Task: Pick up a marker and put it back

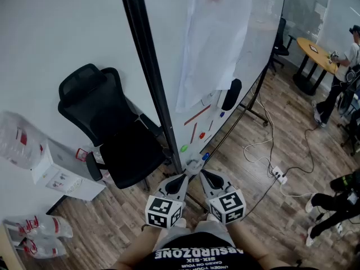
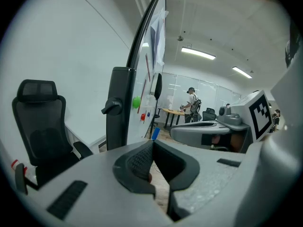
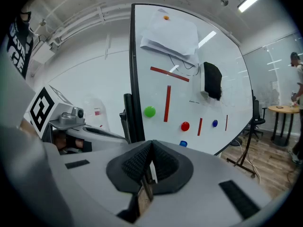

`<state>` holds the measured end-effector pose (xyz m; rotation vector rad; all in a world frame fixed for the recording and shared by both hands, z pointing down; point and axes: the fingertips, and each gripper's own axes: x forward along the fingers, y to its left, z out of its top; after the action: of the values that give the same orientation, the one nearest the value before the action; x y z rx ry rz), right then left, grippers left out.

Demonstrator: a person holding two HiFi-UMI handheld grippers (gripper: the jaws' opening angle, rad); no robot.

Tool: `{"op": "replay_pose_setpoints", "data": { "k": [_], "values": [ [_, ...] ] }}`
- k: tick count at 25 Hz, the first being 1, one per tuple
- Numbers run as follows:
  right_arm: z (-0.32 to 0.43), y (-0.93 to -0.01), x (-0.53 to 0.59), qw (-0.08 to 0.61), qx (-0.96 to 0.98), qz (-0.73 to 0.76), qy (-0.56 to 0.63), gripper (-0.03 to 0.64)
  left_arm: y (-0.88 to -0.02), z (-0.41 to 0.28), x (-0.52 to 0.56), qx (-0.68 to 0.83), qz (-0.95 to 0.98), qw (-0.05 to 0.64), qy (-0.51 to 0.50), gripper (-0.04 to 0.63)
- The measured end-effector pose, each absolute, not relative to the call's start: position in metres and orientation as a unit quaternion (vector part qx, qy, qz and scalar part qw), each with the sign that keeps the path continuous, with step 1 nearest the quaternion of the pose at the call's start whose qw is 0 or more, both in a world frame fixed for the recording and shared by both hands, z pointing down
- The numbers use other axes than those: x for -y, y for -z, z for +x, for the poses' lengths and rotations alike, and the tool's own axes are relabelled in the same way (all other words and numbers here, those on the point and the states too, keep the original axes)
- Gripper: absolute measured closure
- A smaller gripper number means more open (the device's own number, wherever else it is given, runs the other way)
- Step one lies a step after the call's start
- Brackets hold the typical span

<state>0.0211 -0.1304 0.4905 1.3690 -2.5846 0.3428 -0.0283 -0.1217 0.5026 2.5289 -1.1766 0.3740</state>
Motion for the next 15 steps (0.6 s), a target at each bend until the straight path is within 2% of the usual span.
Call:
{"op": "replay_pose_setpoints", "data": {
  "k": [15],
  "values": [
    [0.0241,-0.4956,0.134,0.101,0.87,0.466,-0.127,0.618,-0.506,-0.0201,0.1258,0.402,0.891,0.166,-0.132,0.591]
  ]
}}
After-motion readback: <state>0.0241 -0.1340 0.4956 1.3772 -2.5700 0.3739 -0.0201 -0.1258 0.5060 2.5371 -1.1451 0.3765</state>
